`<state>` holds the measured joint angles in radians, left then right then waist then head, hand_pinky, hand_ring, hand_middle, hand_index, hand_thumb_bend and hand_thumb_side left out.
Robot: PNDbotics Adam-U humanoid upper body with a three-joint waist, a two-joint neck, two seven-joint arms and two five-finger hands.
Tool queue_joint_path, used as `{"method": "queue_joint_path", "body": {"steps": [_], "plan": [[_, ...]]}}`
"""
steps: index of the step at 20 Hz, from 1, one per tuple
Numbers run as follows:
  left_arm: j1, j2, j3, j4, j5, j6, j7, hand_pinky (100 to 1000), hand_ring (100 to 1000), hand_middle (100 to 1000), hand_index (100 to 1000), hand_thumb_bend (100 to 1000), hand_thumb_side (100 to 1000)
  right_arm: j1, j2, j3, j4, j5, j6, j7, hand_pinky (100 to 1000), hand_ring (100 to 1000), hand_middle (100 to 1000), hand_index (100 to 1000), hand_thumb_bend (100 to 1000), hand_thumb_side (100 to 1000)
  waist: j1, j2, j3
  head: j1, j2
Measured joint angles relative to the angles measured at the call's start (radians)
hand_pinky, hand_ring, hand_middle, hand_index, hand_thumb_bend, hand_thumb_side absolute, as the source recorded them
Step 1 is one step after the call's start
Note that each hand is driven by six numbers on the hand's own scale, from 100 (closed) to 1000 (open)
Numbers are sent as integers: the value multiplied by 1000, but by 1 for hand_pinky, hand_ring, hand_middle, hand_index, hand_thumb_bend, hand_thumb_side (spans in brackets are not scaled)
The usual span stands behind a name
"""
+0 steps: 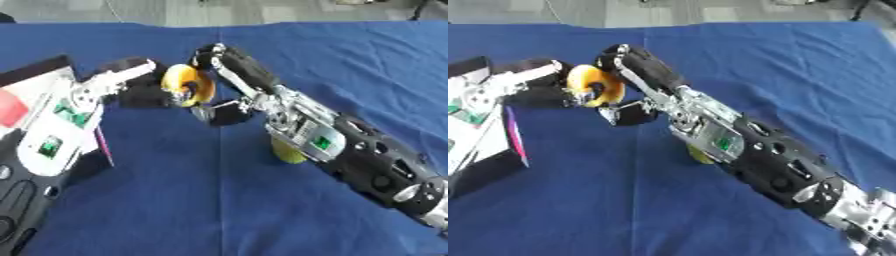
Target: Pick up the objects with one hand, pass them to the other hand, and then place them into the box on the other side of the table.
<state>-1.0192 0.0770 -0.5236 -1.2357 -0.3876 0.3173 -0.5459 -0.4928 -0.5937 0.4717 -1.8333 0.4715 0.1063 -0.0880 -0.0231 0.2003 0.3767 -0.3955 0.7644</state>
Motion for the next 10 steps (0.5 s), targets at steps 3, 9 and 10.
{"method": "queue_joint_path", "body": {"steps": [3,9,10], "plan": [[0,0,0,0,18,6,14,838,736,596,471,100,411,0,2,5,0,0,0,0,691,681,534,638,313,100,0,0,-1,0,0],[0,0,0,1,23,7,8,831,727,572,407,100,329,0,4,5,0,-1,-1,-10,727,750,614,719,468,100,0,0,-2,-2,0],[0,0,-1,1,21,5,5,830,726,570,403,100,319,0,4,5,0,-1,-2,-13,735,763,629,734,500,100,0,0,-2,-2,0]]}}
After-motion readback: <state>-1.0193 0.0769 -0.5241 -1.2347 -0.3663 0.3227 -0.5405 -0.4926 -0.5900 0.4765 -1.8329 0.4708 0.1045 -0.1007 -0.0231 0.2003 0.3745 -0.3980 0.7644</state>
